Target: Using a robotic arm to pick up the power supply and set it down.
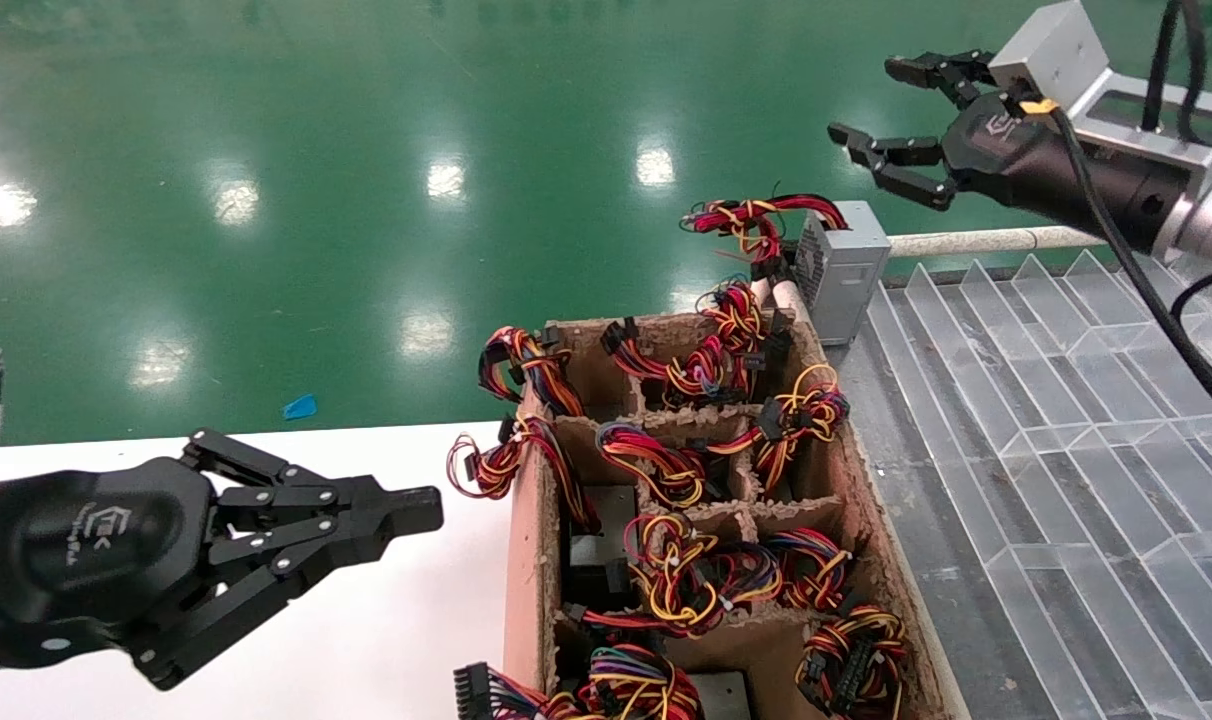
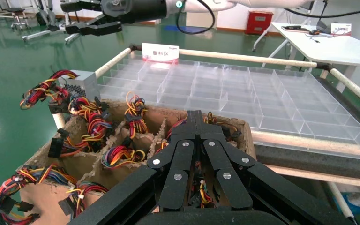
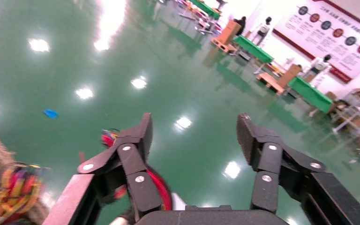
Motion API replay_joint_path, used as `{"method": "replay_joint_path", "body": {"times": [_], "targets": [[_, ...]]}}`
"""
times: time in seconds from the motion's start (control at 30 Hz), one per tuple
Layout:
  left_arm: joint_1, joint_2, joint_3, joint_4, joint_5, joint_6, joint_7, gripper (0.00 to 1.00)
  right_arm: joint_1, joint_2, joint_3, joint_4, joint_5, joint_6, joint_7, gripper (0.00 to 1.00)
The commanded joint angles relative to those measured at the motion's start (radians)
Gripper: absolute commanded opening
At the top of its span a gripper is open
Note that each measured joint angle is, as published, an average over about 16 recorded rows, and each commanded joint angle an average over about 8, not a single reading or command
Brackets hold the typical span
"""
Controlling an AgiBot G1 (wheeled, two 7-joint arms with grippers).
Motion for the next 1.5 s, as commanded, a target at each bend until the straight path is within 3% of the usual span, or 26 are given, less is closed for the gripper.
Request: {"method": "replay_joint_path", "body": {"times": [0.03, 0.1, 0.13, 0.37, 0.4, 1.5], "targets": [[0.000, 0.000, 0.000, 0.000, 0.000, 0.000, 0.000, 0.00, -0.021, 0.010, 0.001, 0.034, 0.013, -0.009, 0.025, 1.00], [0.000, 0.000, 0.000, 0.000, 0.000, 0.000, 0.000, 0.00, -0.047, 0.023, 0.003, 0.076, 0.029, -0.021, 0.056, 1.00], [0.000, 0.000, 0.000, 0.000, 0.000, 0.000, 0.000, 0.05, -0.060, 0.030, 0.003, 0.098, 0.037, -0.027, 0.071, 1.00], [0.000, 0.000, 0.000, 0.000, 0.000, 0.000, 0.000, 0.93, -0.150, 0.077, 0.008, 0.248, 0.092, -0.071, 0.179, 1.00], [0.000, 0.000, 0.000, 0.000, 0.000, 0.000, 0.000, 1.00, -0.163, 0.084, 0.009, 0.269, 0.100, -0.077, 0.194, 1.00], [0.000, 0.000, 0.000, 0.000, 0.000, 0.000, 0.000, 1.00, -0.586, 0.306, 0.031, 0.972, 0.359, -0.279, 0.701, 1.00]]}}
